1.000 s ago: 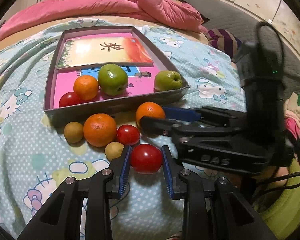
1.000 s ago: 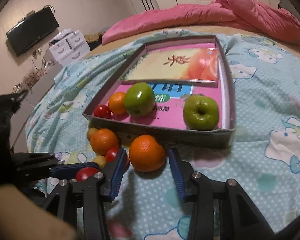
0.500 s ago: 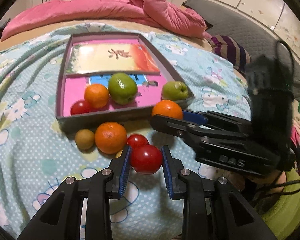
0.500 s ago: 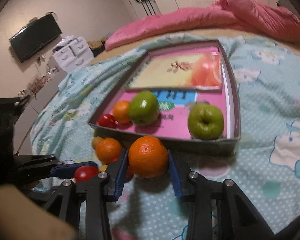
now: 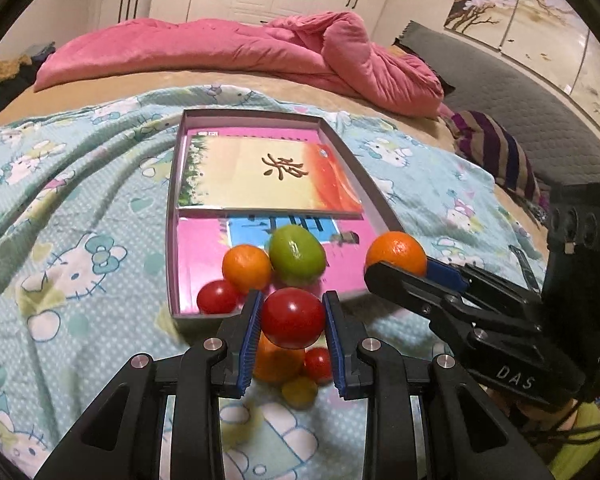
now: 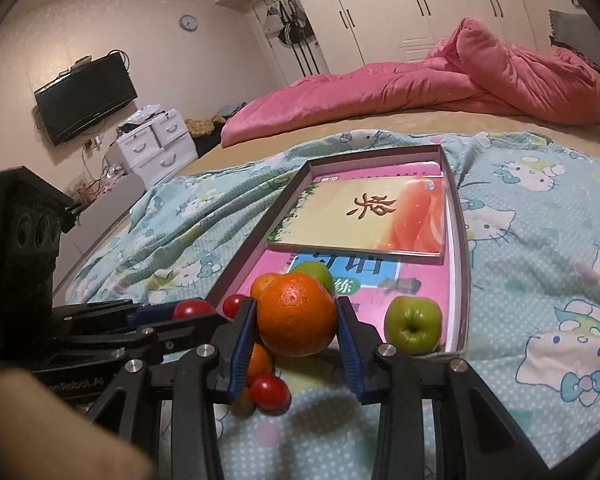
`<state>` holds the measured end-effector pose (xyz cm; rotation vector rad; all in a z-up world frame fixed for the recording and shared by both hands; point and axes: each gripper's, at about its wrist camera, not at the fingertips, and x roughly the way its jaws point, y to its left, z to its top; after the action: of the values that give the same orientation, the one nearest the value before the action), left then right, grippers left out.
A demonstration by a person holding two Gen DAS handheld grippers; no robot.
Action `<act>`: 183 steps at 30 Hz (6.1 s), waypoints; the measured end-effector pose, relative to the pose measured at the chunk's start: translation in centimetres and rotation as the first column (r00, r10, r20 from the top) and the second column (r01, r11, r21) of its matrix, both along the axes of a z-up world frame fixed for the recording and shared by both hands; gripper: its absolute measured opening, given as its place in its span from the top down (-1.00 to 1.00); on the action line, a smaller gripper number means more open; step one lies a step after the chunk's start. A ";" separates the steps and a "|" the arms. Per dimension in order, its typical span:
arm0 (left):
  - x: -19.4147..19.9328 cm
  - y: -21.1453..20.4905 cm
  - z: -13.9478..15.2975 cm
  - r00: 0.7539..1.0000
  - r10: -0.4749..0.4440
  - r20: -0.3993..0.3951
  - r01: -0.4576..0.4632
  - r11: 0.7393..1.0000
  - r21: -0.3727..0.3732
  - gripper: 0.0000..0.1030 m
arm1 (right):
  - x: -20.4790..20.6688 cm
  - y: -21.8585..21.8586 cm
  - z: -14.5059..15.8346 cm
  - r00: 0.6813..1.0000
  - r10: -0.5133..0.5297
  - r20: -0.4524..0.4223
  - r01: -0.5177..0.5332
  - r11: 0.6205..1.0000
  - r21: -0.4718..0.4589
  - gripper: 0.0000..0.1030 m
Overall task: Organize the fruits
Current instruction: 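Carry the tomato toward the tray with the left tool while the right tool carries the orange over it, then lower the tomato into the tray and open the left tool while the right tool releases the orange inside, then withdraw both tools from the tray back to the remaining loose fruit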
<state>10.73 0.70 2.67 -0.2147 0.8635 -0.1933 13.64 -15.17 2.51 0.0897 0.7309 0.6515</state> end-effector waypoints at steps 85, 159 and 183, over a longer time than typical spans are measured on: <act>3.9 0.4 -3.5 0.995 0.045 -0.092 -0.043 0.999 0.030 0.31 | 0.7 2.4 -1.6 0.990 -0.045 0.135 0.086 0.944 -0.320 -0.09; -2.5 2.8 -2.1 0.997 -0.003 -0.071 0.008 0.998 0.058 -0.15 | -2.9 1.7 -3.1 0.990 0.132 0.044 -0.109 0.934 -0.341 -0.36; -2.5 0.3 -4.1 0.979 -0.138 -0.153 0.148 0.988 0.054 -0.07 | -2.6 4.3 -5.6 0.971 0.238 -0.004 -0.223 0.904 -0.364 0.12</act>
<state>8.21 0.97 -1.40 -0.1066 1.0331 -0.2855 11.03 -10.85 -3.09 -0.3561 0.8186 0.7312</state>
